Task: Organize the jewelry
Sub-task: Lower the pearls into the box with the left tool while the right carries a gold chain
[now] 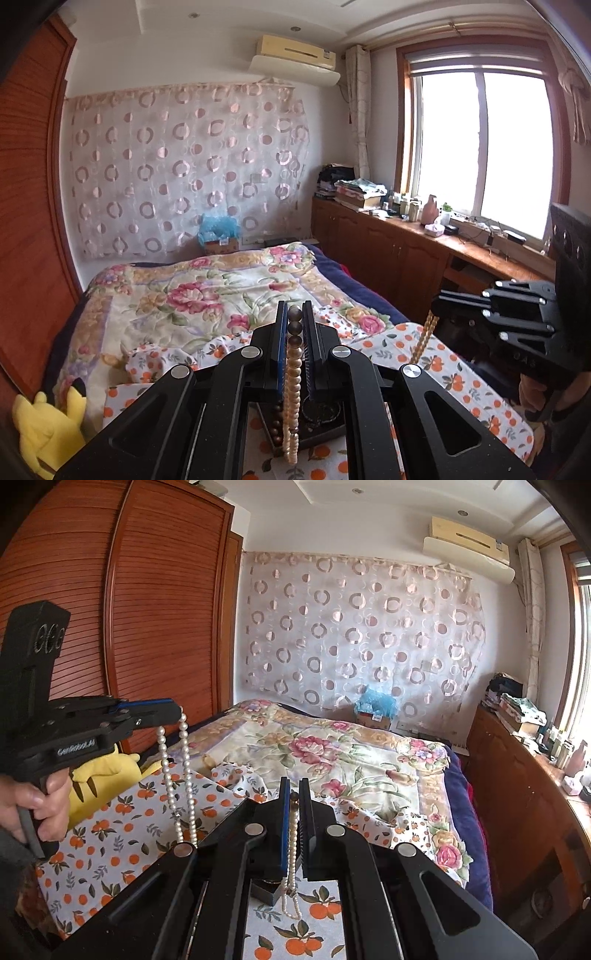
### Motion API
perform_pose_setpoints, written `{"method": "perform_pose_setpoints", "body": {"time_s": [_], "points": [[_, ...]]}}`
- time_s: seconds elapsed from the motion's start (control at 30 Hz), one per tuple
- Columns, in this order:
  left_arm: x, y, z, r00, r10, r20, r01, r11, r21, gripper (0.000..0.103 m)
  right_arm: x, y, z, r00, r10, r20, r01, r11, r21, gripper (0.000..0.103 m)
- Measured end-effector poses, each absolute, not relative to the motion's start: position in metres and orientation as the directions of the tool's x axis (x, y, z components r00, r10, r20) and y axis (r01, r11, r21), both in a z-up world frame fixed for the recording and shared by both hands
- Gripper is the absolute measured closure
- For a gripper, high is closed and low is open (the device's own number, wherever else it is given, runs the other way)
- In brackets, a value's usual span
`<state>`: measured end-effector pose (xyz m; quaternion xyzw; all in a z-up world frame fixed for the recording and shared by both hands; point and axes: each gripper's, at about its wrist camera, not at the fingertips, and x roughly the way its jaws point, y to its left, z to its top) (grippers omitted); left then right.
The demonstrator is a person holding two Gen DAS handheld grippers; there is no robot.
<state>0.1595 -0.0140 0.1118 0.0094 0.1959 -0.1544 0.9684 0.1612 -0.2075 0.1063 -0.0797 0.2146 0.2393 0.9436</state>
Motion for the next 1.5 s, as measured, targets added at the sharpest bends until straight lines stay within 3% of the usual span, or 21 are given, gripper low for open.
{"method": "perform_pose_setpoints", "body": {"time_s": [0.53,0.67,0.9,1.27,1.5], "points": [[0.184,-0.02,0.08,0.869,-0.274,-0.412,0.274,0.96,-0.059,0.096,0.181,-0.205,0.109,0.793,0.416,-0.445,-0.481,0.876,-0.038,0.098],[0.188,-0.013,0.091,0.868,-0.298,-0.396,0.276,0.954,-0.115,0.096,0.186,-0.2,0.112,0.797,0.414,-0.44,-0.479,0.877,-0.044,0.098],[0.187,-0.014,0.11,0.884,-0.3,-0.36,0.283,0.954,-0.098,0.096,0.2,-0.195,0.122,0.8,0.42,-0.429,-0.476,0.879,-0.025,0.098],[0.197,-0.011,0.045,0.828,-0.309,-0.468,0.281,0.951,-0.13,0.096,0.221,-0.185,0.126,0.794,0.427,-0.433,-0.477,0.879,-0.009,0.098],[0.186,-0.011,0.003,0.79,-0.304,-0.532,0.282,0.951,-0.125,0.096,0.253,-0.169,0.086,0.766,0.403,-0.501,-0.455,0.89,0.021,0.098]]}}
